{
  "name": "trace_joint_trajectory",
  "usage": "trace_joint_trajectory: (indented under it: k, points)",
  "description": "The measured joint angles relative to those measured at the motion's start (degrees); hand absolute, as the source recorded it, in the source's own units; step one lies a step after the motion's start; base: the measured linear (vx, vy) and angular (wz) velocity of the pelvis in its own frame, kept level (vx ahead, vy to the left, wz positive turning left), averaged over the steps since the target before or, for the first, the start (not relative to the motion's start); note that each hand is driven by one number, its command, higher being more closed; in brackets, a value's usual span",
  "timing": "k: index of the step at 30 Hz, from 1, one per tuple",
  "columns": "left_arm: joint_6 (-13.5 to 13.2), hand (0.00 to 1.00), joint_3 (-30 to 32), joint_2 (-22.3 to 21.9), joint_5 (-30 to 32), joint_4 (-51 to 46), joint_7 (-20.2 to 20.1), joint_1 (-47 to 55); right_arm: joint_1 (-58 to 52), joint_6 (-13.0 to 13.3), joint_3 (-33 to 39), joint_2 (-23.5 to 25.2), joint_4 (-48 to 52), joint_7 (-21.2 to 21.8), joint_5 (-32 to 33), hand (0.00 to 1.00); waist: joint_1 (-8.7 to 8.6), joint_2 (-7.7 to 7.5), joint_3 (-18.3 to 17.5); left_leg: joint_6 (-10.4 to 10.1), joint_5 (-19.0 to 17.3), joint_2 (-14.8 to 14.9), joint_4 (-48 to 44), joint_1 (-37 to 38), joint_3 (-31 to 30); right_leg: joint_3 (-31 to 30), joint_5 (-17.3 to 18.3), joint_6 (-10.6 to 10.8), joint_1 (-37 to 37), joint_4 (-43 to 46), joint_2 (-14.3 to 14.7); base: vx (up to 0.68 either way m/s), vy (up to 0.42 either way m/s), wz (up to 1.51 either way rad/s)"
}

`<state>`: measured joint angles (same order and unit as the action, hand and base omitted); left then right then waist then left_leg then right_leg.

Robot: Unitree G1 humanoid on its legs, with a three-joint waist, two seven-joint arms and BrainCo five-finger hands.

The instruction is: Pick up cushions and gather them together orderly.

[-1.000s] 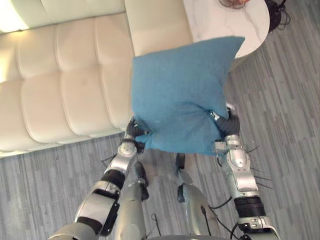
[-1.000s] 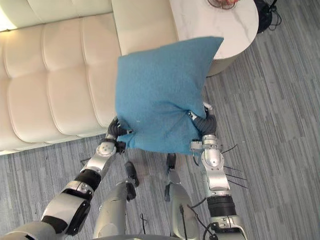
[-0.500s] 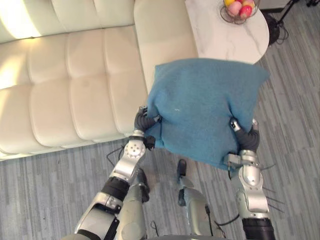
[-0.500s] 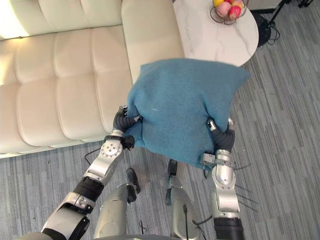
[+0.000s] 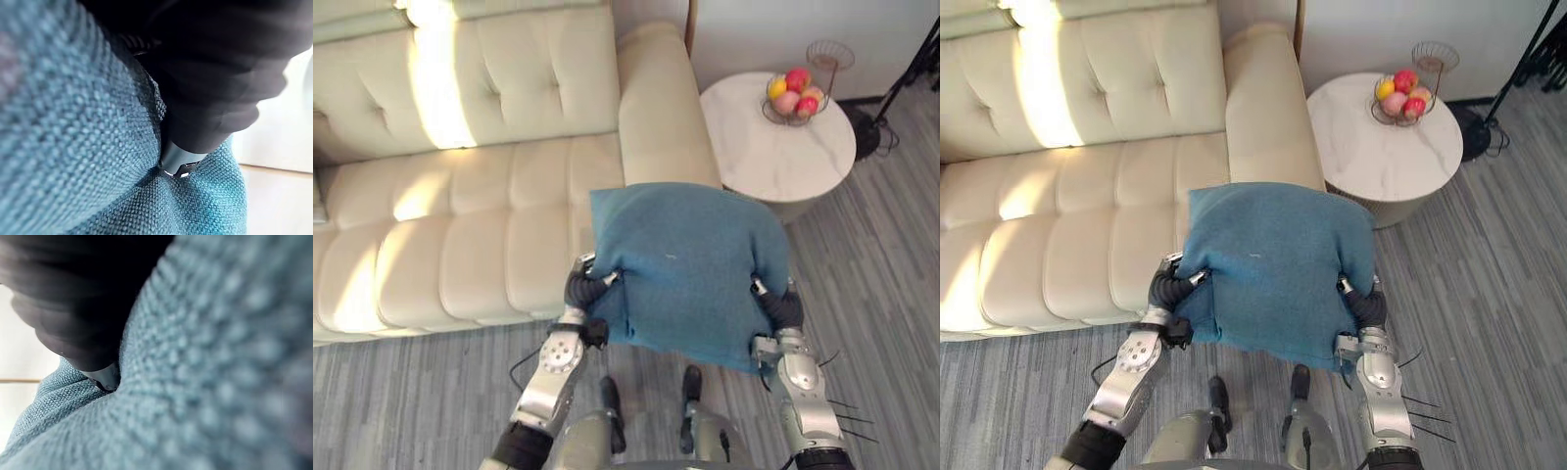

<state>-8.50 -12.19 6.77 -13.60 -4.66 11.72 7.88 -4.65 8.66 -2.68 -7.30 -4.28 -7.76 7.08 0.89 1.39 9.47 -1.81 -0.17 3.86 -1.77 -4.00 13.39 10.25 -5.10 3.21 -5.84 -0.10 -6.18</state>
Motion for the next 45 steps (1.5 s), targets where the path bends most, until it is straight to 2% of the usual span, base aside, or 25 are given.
trace_joint_trajectory:
  k: [4, 6, 9, 10, 13, 14, 16, 19, 22, 23, 24, 25, 26, 27, 28, 29, 31, 34, 37, 39, 40, 41, 43, 44, 45]
  points:
    - [-1.08, 1.0, 1.79, -0.16, -0.85, -2.5, -0.31, 4.01, 0.01, 0.1, -3.02, 0.02, 0.01, 0.57, 0.0, 1.0, 0.36, 0.11, -2.19, -0.02, 1.49, -0.44, 1.89, 1.62, -2.83, 3.13, 0.69, 0.11, 2.46, -0.13, -0.3, 0.02, -0.001, 0.42]
    - [-1.59, 1.0, 1.78, -0.53, -1.6, -2.87, -0.37, 4.6, 0.17, 0.24, -3.08, -0.05, 0.01, 0.58, -0.02, 1.0, 1.32, 0.25, -2.85, -0.16, 2.21, -0.8, 2.27, 0.62, -4.94, 5.31, 0.74, 0.09, 2.94, -0.11, -0.62, -0.03, 0.017, 0.58]
    - [-1.82, 1.0, 1.86, -1.67, -2.51, -3.99, -0.37, 4.57, 1.27, 0.76, -3.08, -0.3, -0.04, 0.47, -0.42, 1.0, 1.38, 0.42, -3.19, -1.12, 3.82, -1.21, 3.86, -2.26, -8.67, 11.92, 0.95, 0.06, 3.16, -0.08, -1.76, -0.08, 0.038, 1.14]
    - [-1.86, 1.0, 1.86, -1.7, -2.86, -4.51, -0.37, 4.36, 2.26, 0.8, -3.07, -0.62, -0.28, 0.21, -0.79, 1.0, 1.15, 0.37, -3.22, -0.47, 1.88, -0.04, 4.22, -3.66, -4.35, 15.85, 0.93, 0.05, 3.28, -0.11, -2.31, -0.08, 0.067, 1.5]
    - [-1.97, 1.0, 1.85, -2.1, -4.17, -4.51, -0.37, 4.18, 6.02, 0.85, -3.08, -2.3, -2.11, 0.16, -1.22, 1.0, 1.31, 0.82, -3.45, -0.19, 1.54, 5.34, 0.12, -6.21, 14.62, 23.14, 1.07, 0.26, 4.55, 0.06, -3.63, -0.02, 0.104, 1.34]
    - [-2.0, 1.0, 1.85, -2.11, -4.72, -4.49, -0.37, 4.21, 7.21, 0.85, -3.08, -2.57, -2.6, 0.16, -1.61, 1.0, 1.52, 1.08, -3.67, 0.19, 1.55, 6.85, -2.25, -6.98, 18.66, 25.16, 1.59, 0.97, 5.04, 0.8, -3.9, -0.02, 0.178, 1.27]
    - [-2.1, 1.0, 1.86, -1.99, -5.24, -4.45, -0.36, 4.49, 8.72, 0.83, -3.44, -2.57, -3.73, 0.16, -2.87, 1.0, 1.76, 1.33, -3.84, 2.16, 3.52, 6.88, -3.56, -7.84, 18.24, 26.22, 2.54, 2.05, 5.85, 1.94, -4.95, -0.02, 0.147, 0.78]
    - [-2.15, 1.0, 2.21, -1.37, -6.01, -4.36, -0.35, 4.71, 9.61, 0.79, -4.59, -2.48, -3.97, 0.16, -3.2, 1.0, 2.05, 1.08, -3.98, 3.42, 2.62, 4.55, -4.74, -8.76, 17.33, 26.27, 4.12, 3.24, 5.47, 4.4, -7.82, 0.01, 0.154, 0.37]
    - [-2.12, 1.0, 2.3, -0.64, -5.97, -4.36, -0.43, 4.93, 9.47, -0.12, -4.76, -2.25, -3.99, 0.17, -3.23, 1.0, 1.99, 0.05, -3.81, 5.17, -1.4, 1.94, -9.68, -10.68, 16.74, 25.96, 9.37, 4.1, 2.48, 14.44, -14.22, 0.03, 0.213, 0.27]
    - [-2.09, 1.0, 2.29, -0.45, -5.96, -4.35, -0.5, 4.98, 9.34, -0.23, -4.77, -2.21, -4.0, 0.17, -3.25, 1.0, 1.73, -0.42, -3.57, 5.52, -2.38, 1.25, -10.76, -10.66, 16.47, 25.91, 10.5, 3.79, 2.4, 16.49, -15.59, 0.06, 0.211, 0.39]
    - [-2.03, 1.0, 2.23, -0.03, -5.94, -4.24, -0.68, 5.37, 8.76, -0.25, -4.8, -2.23, -4.0, 0.18, -3.28, 1.0, 1.09, -1.12, -3.18, 5.75, -4.38, 0.1, -12.96, -10.6, 15.03, 25.17, 12.65, -0.42, 2.41, 21.05, -17.44, 0.09, 0.194, 0.59]
    - [-1.98, 1.0, 2.18, 0.32, -5.79, -3.92, -1.37, 5.83, 7.99, -0.35, -4.8, -2.36, -4.05, 0.19, -3.33, 1.0, -0.11, -1.48, -2.75, 7.47, -6.11, -0.67, -15.45, -10.42, 12.76, 18.6, 10.46, -3.55, 0.03, 28.8, -18.69, 0.14, 0.213, 0.7]
    - [-1.93, 1.0, 2.16, 0.57, -5.72, -3.53, -1.71, 5.84, 7.37, -0.36, -4.8, -2.36, -4.06, 0.2, -3.34, 1.0, -0.58, -1.69, -2.62, 7.93, -6.81, -1.05, -16.24, -10.08, 11.47, 13.28, 8.96, -5.47, -2.09, 33.78, -18.96, 0.17, 0.155, 1.1]
    - [-1.91, 1.0, 1.89, 1.6, -5.34, -2.6, -1.77, 5.79, 6.01, -0.36, -4.82, -2.02, -4.09, 0.25, -3.33, 1.0, -2.16, -1.65, -2.14, 8.32, -8.04, -1.21, -16.97, -9.75, 7.86, 4.35, 11.45, -1.95, -7.09, 42.35, -17.24, 0.15, 0.089, 1.0]
    - [-1.9, 1.0, 1.88, 1.83, -5.33, -2.15, -1.77, 5.79, 5.93, -0.34, -4.93, -1.97, -4.09, 0.29, -3.33, 1.0, -2.55, -1.9, -2.2, 8.63, -8.25, -1.21, -17.0, -9.79, 6.75, 2.85, 13.9, -0.21, -8.59, 43.36, -15.59, 0.16, 0.042, 1.0]
    - [-1.92, 1.0, 1.85, 1.99, -5.34, -1.69, -1.77, 5.75, 6.11, -0.34, -5.02, -1.98, -4.09, 0.33, -3.31, 1.0, -2.66, -2.81, -2.24, 8.9, -8.47, -1.34, -16.95, -9.55, 5.91, 1.8, 15.97, 0.68, -10.67, 43.23, -13.75, 0.16, 0.061, 0.61]
    - [-1.91, 1.0, 1.62, 2.74, -5.4, -0.62, -1.78, 5.74, 6.25, -0.33, -5.05, -2.0, -4.08, 0.41, -3.24, 1.0, -2.55, -3.34, -1.56, 8.58, -10.09, -3.06, -17.9, -8.93, 4.34, 2.3, 16.7, 1.38, -15.18, 37.53, -10.94, 0.19, 0.08, 0.51]
    - [-1.79, 1.0, 1.47, 2.74, -5.41, 0.29, -1.85, 5.54, 6.0, -0.35, -5.05, -2.11, -4.07, 0.45, -3.12, 1.0, -2.9, -2.01, -0.74, 8.07, -12.46, -4.6, -19.71, -7.41, 3.48, 3.04, 14.76, 2.94, -17.58, 26.28, -8.74, 0.2, 0.043, 0.39]
    - [-1.79, 1.0, 1.38, 2.79, -5.38, 0.29, -3.03, 5.5, 4.09, -0.35, -4.54, -2.02, -2.71, 0.48, -3.07, 1.0, -3.15, -1.79, -0.57, 7.47, -15.3, -6.93, -20.75, -4.93, 1.38, 3.91, 10.27, 2.5, -18.74, 18.46, -8.58, 0.32, -0.013, 0.44]
    - [-1.81, 1.0, 1.02, 2.79, -5.31, 0.28, -3.86, 5.5, 1.7, -0.35, -3.79, -1.99, 0.14, 0.56, -3.07, 1.0, -3.22, -2.03, -1.14, 7.0, -17.56, -7.99, -21.54, -3.7, 0.15, 3.41, 8.93, 0.4, -18.37, 20.63, -8.43, 0.37, -0.114, 0.42]
    - [-1.85, 1.0, 1.03, 2.6, -5.3, 0.28, -4.18, 5.47, 0.93, -0.31, -3.29, -2.1, 1.82, 0.88, -3.07, 1.0, -3.58, -1.38, -1.11, 5.96, -19.71, -7.45, -23.52, -3.75, -0.77, 3.14, 7.77, -0.96, -18.51, 22.57, -7.69, 0.4, -0.181, 0.2]
    - [-1.84, 1.0, 0.95, 2.37, -5.28, 0.55, -4.36, 5.83, 0.12, -0.3, -2.43, -2.05, 2.05, 1.71, -3.07, 1.0, -3.53, -0.37, -1.79, 3.19, -21.57, -5.53, -24.75, -3.44, -0.72, 4.33, 7.81, -1.05, -18.27, 24.06, -6.39, 0.54, -0.226, 0.06]
    - [-1.84, 1.0, 0.89, 2.48, -5.37, 0.99, -4.48, 6.04, -0.65, -0.32, -2.38, -1.27, 2.55, 1.89, -3.05, 1.0, -3.67, 0.92, -2.34, 1.01, -20.94, -0.11, -34.19, -5.9, 1.54, 5.69, 5.94, -2.32, -15.43, 22.6, -3.53, 0.49, -0.184, -0.17]
    - [-1.78, 1.0, 0.74, 1.72, -5.41, 2.0, -4.6, 6.11, -1.2, -0.37, -2.34, -1.57, 3.59, 1.88, -2.97, 1.0, -3.6, 1.78, -2.42, -1.0, -19.29, 3.38, -41.22, -7.42, 2.87, 6.24, 6.6, -3.6, -13.84, 22.62, -1.47, 0.39, -0.129, -0.28]
    - [-1.64, 1.0, 0.74, 1.31, -5.42, 2.43, -4.7, 6.12, -1.68, -0.41, -2.34, -1.85, 4.44, 1.87, -2.92, 1.0, -3.64, 1.82, -2.4, -1.36, -17.13, 4.36, -44.22, -8.24, 3.65, 6.12, 6.94, -4.13, -12.79, 22.06, -0.78, 0.57, -0.142, -0.45]
